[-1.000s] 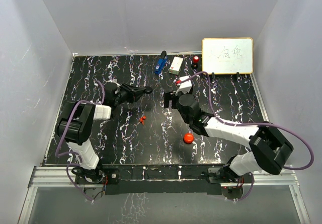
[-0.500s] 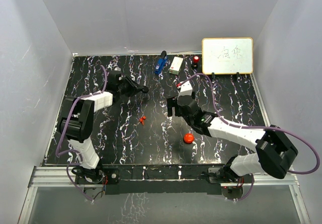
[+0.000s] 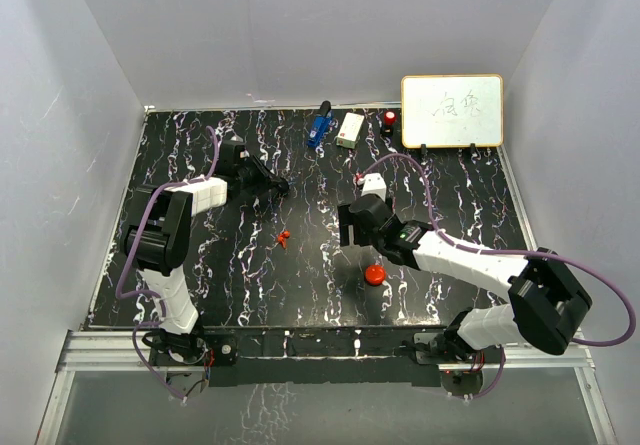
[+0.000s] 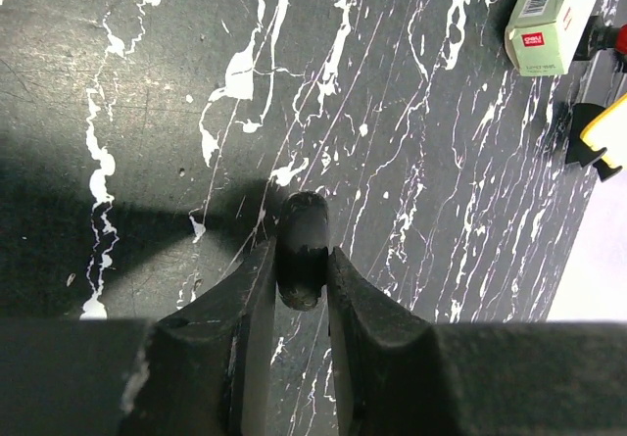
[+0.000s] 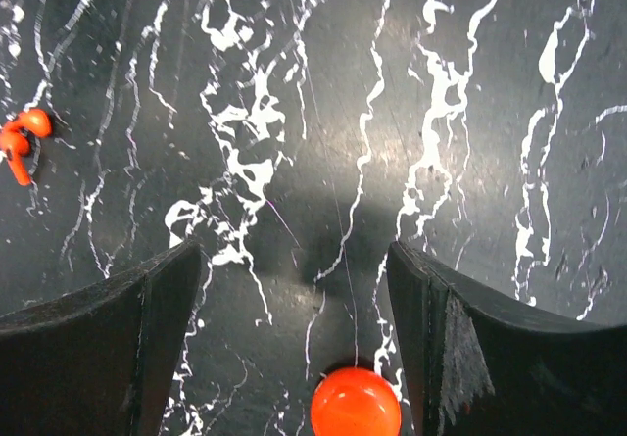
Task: Insert the wireless bluetooth earbuds into the charging case
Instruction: Place the charging case at the center of the board, then pick up the charging case at the center of the board.
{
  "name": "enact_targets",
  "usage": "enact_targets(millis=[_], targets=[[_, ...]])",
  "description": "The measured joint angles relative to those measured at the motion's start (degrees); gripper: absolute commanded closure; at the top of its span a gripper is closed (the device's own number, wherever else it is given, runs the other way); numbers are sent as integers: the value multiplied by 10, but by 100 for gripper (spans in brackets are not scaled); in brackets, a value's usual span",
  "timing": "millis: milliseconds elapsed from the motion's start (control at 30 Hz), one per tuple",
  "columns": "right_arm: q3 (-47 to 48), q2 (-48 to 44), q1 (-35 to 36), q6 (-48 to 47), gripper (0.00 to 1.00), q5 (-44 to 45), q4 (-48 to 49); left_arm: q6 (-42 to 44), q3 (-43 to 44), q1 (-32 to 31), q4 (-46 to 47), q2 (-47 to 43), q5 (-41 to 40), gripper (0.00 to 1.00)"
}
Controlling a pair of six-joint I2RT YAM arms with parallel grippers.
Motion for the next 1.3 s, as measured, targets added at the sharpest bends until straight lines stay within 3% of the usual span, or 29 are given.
enact_targets(millis=[33,233,367,633,1000,1300], targets=[[0,0,-1,9,26,-2,-13,3,1,1,-3,0,-1,92],[0,-17,-2,57,25,-3,-90,16,2,6,-11,0,-4,50],[0,-34,-1,86,24,-4,-129,22,2,10,-15,0,-7,34],[-20,-79,-1,138,23,-24,-178,39,2,22,-49,-20,-29,28],[-63,-106,29,207,22,-50,-214,39,-58,23,-44,-262,-30,27],[-80,-80,48,241,22,-54,-209,21,-121,-40,-46,-302,-19,26]])
